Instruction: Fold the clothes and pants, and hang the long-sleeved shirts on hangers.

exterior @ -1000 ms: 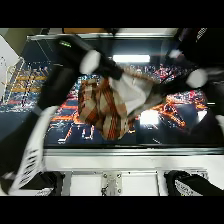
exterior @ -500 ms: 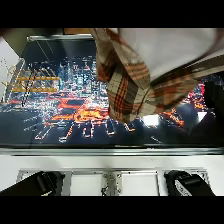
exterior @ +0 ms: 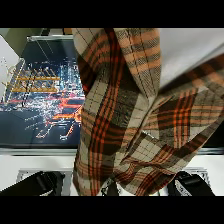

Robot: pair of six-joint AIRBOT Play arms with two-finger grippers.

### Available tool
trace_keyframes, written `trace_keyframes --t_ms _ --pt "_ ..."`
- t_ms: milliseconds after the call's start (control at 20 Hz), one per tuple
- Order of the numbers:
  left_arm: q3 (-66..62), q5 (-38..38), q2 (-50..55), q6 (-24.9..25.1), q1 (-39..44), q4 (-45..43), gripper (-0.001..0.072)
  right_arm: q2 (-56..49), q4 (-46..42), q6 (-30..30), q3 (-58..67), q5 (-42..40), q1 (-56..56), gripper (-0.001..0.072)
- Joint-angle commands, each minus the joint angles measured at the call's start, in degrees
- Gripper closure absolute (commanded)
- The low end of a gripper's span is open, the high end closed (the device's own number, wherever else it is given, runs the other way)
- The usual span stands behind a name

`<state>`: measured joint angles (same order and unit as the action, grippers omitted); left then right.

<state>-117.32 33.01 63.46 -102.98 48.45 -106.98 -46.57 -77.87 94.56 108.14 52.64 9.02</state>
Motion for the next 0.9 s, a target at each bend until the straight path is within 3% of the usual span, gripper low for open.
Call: trace_keyframes --t_ms 0,200,400,650,850 --pt "5.7 7.6 3.7 -9.0 -10.5 1.0 0.0679 -5.8 -6.4 3.1 0.1 10.2 0.0 0.0678" --pt "12.9 25.3 8.8 -6.1 -16.2 11.7 0.0678 -15.5 -11.4 3.0 -0.3 27.8 0.0 0.0678" --pt "24.9 36.9 9.2 -5.4 -13.8 10.6 0.0679 -16.1 -15.0 6.7 -10.9 36.9 2.4 0.0678" --pt "40.2 36.7 5.1 -5.7 -10.1 11.2 0.0678 -8.6 -18.3 17.6 -32.7 34.6 10.1 0.0678" --pt "44.3 32.1 5.0 -8.3 -9.4 11.0 0.0678 -7.6 -18.6 22.3 -39.8 29.6 13.2 0.0677"
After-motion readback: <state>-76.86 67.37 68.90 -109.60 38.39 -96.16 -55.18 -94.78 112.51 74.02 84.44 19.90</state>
